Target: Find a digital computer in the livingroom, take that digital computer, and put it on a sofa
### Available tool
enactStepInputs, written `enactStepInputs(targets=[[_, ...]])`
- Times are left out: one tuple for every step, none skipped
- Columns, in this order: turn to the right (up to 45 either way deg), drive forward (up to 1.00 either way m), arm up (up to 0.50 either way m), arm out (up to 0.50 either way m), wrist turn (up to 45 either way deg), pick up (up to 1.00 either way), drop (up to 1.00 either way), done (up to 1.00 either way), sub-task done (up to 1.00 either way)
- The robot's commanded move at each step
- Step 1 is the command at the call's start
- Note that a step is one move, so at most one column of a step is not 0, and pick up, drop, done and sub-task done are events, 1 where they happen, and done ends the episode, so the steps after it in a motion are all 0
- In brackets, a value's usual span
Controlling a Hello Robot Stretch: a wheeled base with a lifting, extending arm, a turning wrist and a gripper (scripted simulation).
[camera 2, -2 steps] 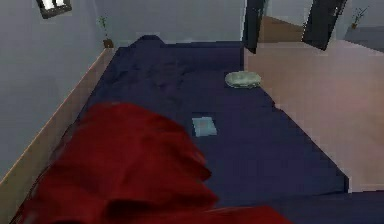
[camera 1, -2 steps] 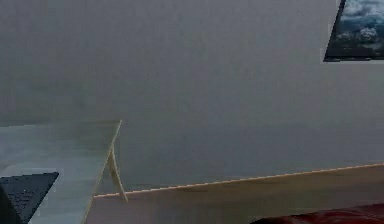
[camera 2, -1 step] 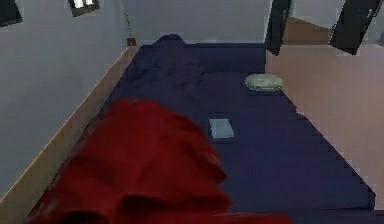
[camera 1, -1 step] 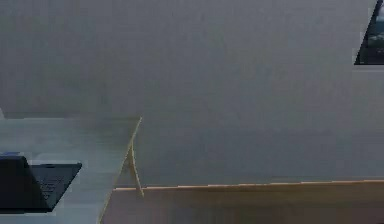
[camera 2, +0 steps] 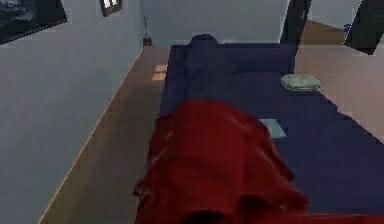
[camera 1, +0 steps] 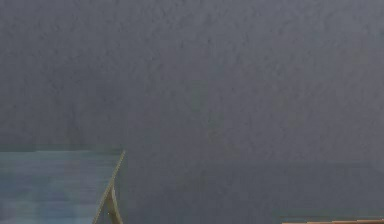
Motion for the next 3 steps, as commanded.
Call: enactStepInputs(targets=[[-6.0,0.0,0.0,0.0,0.0,0.0,0.0,0.0,0.0],[0.0,0.7,0.0,0.0,0.0,0.0,0.0,0.0,0.0],[-6.0,0.0,0.0,0.0,0.0,0.0,0.0,0.0,0.0]])
